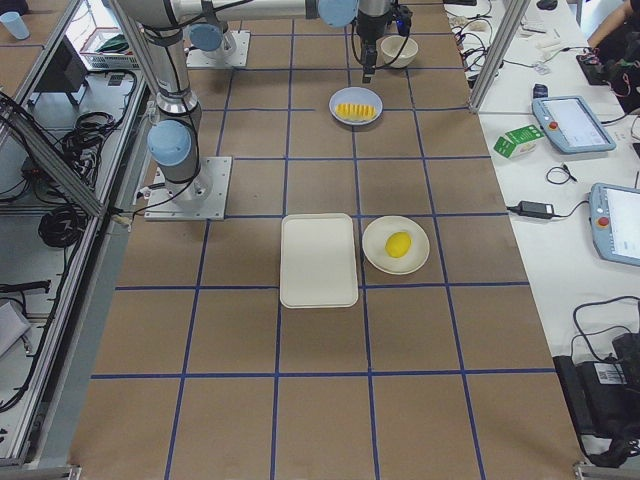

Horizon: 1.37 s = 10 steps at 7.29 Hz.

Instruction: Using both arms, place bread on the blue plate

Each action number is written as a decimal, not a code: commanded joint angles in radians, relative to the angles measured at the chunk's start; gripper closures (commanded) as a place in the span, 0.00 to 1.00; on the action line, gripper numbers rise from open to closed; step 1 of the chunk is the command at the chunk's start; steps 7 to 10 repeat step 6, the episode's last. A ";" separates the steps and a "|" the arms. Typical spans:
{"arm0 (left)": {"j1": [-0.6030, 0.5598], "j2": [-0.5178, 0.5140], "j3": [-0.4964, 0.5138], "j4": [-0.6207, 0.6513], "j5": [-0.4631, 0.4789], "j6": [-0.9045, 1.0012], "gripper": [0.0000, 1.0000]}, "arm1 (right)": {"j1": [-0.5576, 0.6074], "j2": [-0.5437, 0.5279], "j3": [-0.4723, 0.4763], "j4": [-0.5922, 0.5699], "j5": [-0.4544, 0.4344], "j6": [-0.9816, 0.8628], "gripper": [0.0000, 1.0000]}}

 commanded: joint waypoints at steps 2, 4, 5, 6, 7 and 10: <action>0.000 0.000 -0.003 -0.005 0.007 -0.001 0.00 | 0.000 -0.004 0.005 -0.005 -0.023 -0.016 0.00; 0.000 0.001 -0.014 0.010 -0.002 -0.005 0.00 | -0.002 -0.003 0.004 -0.008 -0.020 -0.013 0.00; 0.000 0.003 -0.016 0.010 0.002 -0.004 0.00 | -0.008 -0.003 0.004 -0.008 -0.020 -0.013 0.00; 0.000 0.003 -0.016 0.009 0.006 -0.004 0.00 | -0.008 -0.004 0.004 -0.008 -0.011 -0.011 0.00; 0.000 0.003 -0.016 0.009 0.006 -0.004 0.00 | -0.008 -0.004 0.004 -0.008 -0.011 -0.011 0.00; 0.000 0.003 -0.016 0.009 0.006 -0.004 0.00 | -0.008 -0.004 0.004 -0.008 -0.011 -0.011 0.00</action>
